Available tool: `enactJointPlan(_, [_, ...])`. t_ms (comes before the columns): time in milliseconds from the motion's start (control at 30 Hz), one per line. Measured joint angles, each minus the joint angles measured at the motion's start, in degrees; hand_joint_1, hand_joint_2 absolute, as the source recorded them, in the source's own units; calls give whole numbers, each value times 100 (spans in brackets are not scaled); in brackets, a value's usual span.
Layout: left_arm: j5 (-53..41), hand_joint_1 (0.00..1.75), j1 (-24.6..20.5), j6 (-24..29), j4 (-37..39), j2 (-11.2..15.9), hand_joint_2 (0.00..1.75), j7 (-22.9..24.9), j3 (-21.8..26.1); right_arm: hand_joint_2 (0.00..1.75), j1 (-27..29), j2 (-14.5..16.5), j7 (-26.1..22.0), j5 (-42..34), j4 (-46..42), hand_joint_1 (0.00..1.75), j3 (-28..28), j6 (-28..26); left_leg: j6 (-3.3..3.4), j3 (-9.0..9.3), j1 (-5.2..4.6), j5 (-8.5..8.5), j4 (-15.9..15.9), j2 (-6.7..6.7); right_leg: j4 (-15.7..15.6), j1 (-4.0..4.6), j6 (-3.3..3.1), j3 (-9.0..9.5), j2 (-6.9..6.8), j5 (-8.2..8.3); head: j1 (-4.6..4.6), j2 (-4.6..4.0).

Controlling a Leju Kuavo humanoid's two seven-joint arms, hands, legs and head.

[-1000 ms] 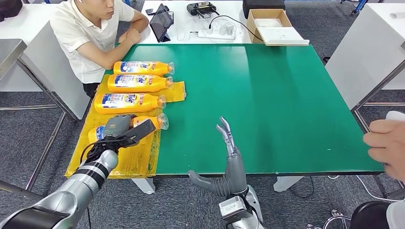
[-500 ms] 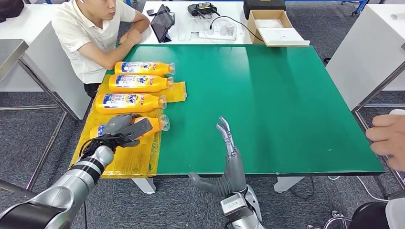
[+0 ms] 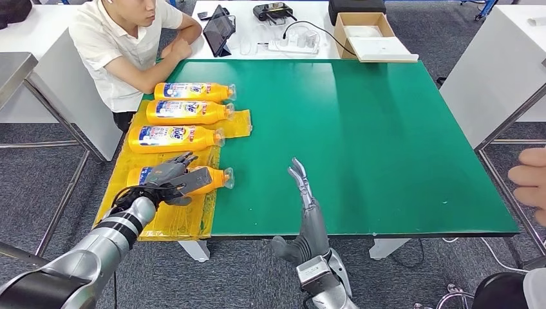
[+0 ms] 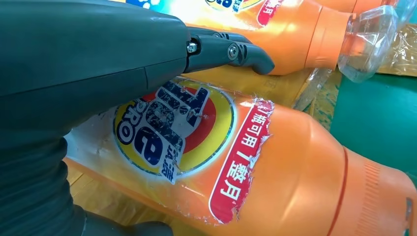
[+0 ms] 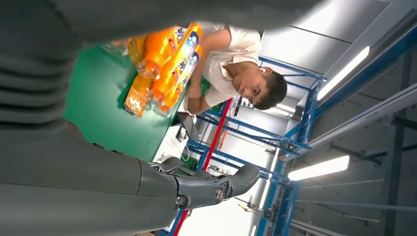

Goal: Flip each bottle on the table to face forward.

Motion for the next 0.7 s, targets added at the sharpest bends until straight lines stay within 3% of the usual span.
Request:
enactJointPlan(167, [134,0,8,79,11,-3,175,-123,-13,0,-5,1,0,-2,49,0,-2,0,0,1,0,1,0,0,1,0,0,0,0,0,1,1])
enactJointPlan(367, [621,0,208,471,-89,-11,175,-959,48,0,-1,-1,0,-22,98,0,-5,0,0,-4,0,1,0,-1,1,0,0,-6,0,0,0,-1])
enactJointPlan(567, [772,0,317,483,-171,-22,175,-1161,126,0,-2,-1,0,-33,118,0,-7,0,0,-10,-1,1,0,-1,0,-1,0,-10,0,0,1,1])
enactJointPlan(700, [1293,0,492,371,-365,-43,175,-1686,279,0,0,-1,0,-42,136,0,-7,3,0,-12,0,1,0,-1,0,0,0,-14,0,0,0,0])
